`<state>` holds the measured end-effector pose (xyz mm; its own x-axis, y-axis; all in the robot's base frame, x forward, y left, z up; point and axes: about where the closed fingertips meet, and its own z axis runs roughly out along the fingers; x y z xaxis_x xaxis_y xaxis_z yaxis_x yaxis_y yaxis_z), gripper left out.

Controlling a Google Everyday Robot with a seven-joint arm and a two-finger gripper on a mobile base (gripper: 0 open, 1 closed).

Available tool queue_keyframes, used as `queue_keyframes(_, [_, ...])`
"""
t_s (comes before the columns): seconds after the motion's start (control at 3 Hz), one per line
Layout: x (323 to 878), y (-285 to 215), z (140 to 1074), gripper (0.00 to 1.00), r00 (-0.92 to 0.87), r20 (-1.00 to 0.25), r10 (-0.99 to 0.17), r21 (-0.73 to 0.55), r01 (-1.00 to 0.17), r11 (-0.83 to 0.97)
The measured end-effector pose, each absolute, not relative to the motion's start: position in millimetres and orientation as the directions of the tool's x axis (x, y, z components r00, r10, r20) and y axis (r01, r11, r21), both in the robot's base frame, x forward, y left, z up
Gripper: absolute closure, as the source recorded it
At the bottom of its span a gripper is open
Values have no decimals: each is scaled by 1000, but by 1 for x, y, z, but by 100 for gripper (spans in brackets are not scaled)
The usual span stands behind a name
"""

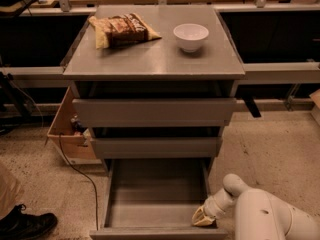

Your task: Open bottom drawer

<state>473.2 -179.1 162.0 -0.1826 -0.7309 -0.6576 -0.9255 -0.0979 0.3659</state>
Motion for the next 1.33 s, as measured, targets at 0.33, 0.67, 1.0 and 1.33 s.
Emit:
queue_keyframes(0.33, [457, -189, 168, 100, -233, -639, -733, 431, -898, -90])
queue_keyframes(0.67, [434, -197, 192, 100, -274, -655, -704, 474, -874, -102])
queue_keyframes(1.0, [436, -201, 220, 100, -220, -723, -655, 379, -919, -111])
queue_keyframes(1.33, [446, -219, 274, 100, -96, -782, -616, 189, -978, -88])
